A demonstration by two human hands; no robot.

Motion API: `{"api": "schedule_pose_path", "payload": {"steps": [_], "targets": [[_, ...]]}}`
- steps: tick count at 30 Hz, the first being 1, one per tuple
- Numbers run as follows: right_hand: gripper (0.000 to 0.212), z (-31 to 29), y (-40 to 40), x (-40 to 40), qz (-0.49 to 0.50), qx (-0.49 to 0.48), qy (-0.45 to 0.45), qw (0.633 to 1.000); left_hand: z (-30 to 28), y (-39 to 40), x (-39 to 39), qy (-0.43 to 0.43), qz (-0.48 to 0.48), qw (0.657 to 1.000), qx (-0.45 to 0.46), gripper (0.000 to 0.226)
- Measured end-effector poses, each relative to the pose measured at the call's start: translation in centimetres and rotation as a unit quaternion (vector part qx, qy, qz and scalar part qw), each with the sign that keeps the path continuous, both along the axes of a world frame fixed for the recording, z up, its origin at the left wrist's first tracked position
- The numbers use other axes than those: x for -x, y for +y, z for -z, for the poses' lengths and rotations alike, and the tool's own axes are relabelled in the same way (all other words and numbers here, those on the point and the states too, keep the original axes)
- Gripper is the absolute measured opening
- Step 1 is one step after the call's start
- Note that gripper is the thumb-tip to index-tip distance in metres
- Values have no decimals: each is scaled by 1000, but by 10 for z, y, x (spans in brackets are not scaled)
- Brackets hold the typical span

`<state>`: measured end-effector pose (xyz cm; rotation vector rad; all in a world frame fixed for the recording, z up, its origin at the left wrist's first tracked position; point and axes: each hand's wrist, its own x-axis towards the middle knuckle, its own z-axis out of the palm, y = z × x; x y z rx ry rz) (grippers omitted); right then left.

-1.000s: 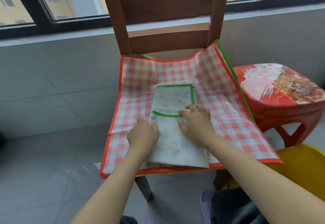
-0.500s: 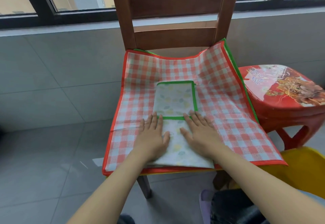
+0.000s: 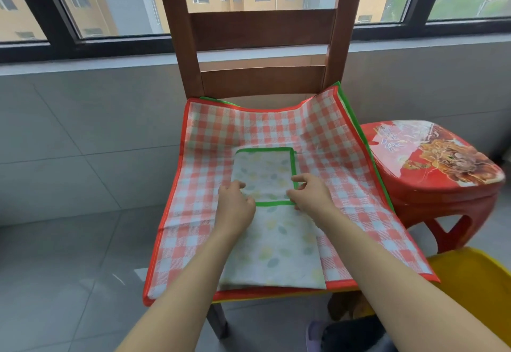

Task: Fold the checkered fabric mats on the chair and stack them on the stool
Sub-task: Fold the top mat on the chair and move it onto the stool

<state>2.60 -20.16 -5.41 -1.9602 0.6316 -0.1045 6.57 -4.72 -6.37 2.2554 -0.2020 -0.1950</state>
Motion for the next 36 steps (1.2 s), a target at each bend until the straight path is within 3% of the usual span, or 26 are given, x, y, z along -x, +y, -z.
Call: {"api": "schedule_pose_path", "payload": {"steps": [4,9,13,18,22,26,31,33,36], "targets": [[45,8,-5,-10,50,-21,51,997,7,-10,-13,7,-69,997,-15,46],[40,18,-10,-19,122,-11,59,991,12,-13,-30,14,-143,989,-34,34],[27,21,-9,-21,123,-17,38,991,17,-11,-41,45,-172,984,24,26],[19,20,-11,-20,149,-100,21,984,14,-6,-40,94,-185,971,114,23],[22,15,-21,-17,166,-245,-10,955,9,1,-35,152,-187,939,246,18],[8,6,-29,-9,127,-331,-7,935,1,10,-32,216,-178,892,355,25],[31,3,-33,0,88,-367,-28,925,-6,23,-24,281,-161,836,443,41],[24,1,-34,4,73,-347,-30,935,-8,30,-21,275,-144,856,412,38],[15,-3,-33,14,32,-260,2,965,-12,40,-14,234,-74,923,298,26]]}}
